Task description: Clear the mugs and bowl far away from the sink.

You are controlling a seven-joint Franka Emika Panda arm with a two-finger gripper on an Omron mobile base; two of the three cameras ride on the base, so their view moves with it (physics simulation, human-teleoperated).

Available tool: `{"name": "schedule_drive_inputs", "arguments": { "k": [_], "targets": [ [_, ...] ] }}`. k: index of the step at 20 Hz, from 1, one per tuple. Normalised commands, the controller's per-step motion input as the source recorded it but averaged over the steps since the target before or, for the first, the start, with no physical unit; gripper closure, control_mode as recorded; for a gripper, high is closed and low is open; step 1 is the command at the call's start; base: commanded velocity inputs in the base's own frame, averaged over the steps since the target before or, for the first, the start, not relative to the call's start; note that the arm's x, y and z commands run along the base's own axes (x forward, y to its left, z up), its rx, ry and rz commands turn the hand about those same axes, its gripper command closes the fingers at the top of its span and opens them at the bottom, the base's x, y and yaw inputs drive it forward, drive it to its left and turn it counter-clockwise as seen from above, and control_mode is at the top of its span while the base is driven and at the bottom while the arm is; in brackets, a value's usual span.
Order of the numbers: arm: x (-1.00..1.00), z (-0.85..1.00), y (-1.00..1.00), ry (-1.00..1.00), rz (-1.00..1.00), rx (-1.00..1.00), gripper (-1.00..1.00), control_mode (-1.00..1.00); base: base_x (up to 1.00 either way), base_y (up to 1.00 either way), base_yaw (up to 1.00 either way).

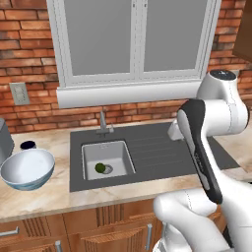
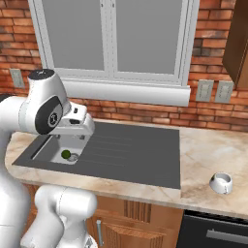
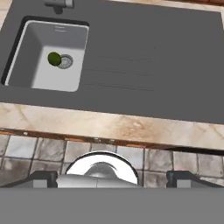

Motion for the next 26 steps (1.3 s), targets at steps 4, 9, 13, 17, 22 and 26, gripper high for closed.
{"name": "schedule_drive_inputs", "arguments": {
  "k": [4, 9, 13, 17, 22, 26],
  "targets": [
    [-0.26, 0.00, 0.27, -0.03, 0.00, 0.01, -1.00, -1.00, 0.00, 0.00, 0.00],
    [-0.15, 0.00, -0.08, -0.01, 0.00, 0.00, -1.00, 1.00, -0.45, -0.66, 0.00],
    [0.00, 0.00, 0.00, 0.00, 0.00, 0.00, -1.00, 1.00, -0.38, -1.00, 0.00],
    [0.00, 0.00, 0.00, 0.00, 0.00, 0.00, -1.00, 1.00, -0.02, -0.84, 0.00],
    [0.00, 0.00, 0.00, 0.00, 0.00, 0.00, -1.00, 1.00, 0.00, -0.61, 0.02],
    [0.00, 0.00, 0.00, 0.00, 0.00, 0.00, -1.00, 1.00, -0.22, -0.64, 0.01]
  ]
}}
